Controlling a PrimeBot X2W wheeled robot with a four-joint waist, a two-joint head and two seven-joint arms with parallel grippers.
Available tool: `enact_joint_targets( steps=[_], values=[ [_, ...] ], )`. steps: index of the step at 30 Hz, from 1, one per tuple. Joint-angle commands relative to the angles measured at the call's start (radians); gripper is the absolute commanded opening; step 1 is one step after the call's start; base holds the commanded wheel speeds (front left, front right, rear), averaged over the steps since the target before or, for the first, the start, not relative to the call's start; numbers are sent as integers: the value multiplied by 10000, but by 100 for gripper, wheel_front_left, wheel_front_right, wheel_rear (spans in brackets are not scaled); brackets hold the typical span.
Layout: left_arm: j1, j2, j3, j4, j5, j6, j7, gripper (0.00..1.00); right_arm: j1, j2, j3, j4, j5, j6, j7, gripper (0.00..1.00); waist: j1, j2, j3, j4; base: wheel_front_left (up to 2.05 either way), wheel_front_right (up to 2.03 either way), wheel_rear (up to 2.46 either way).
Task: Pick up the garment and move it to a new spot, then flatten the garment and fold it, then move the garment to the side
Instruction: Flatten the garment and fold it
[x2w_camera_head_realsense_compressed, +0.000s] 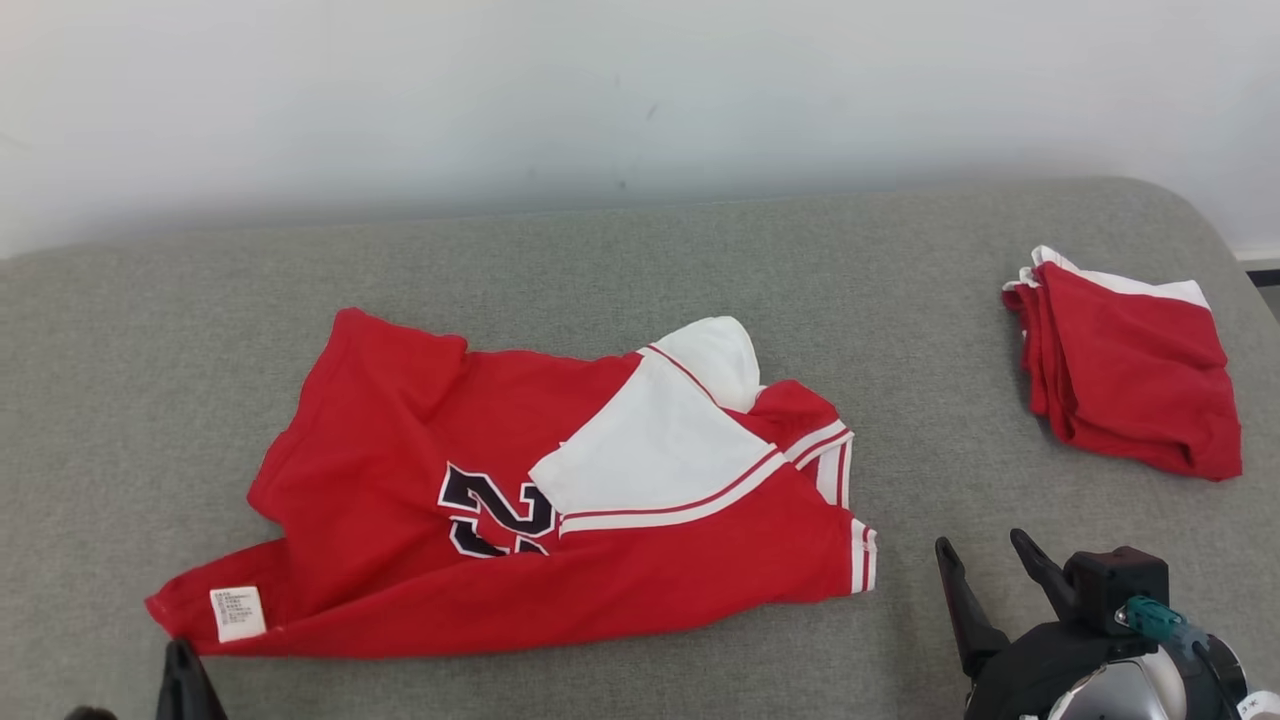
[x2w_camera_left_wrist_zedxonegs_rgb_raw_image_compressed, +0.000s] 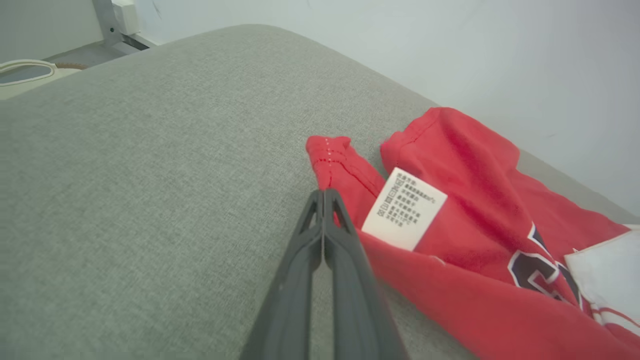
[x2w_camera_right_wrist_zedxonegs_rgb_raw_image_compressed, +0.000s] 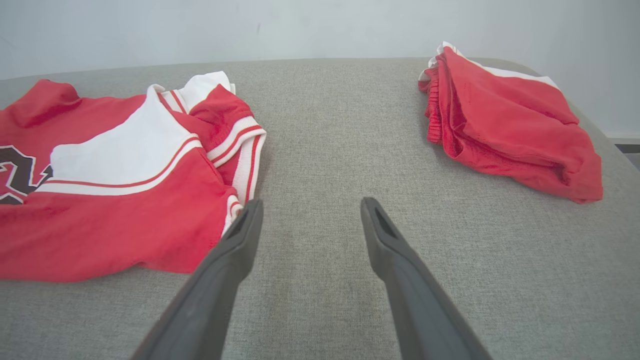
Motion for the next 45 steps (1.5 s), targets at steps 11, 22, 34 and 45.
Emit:
enact_joint_targets(
  steps=[11,22,34,45],
  values=[
    [1357,-928,20,32,161,-153,-17,100,130,64,-140,17,-57,-24,-65,100,0,0,-33,421,0,0,0],
    [652,835,-609,453,1150,-612,923,100,-32,-11,-64,-102,-128,-24,52,100,0,0,-84,732,0,0,0],
    [-563,1626,-1899,1728,1846,-1372,2615,72,-60,-122,108,-176,-102,-24,147,100,0,0,-74,612,0,0,0],
    [-990,1620,-2325,2378,1947,-1741,2929,45,-39,-266,197,-296,-122,-25,319,100,0,0,-113,659,0,0,0]
  ],
)
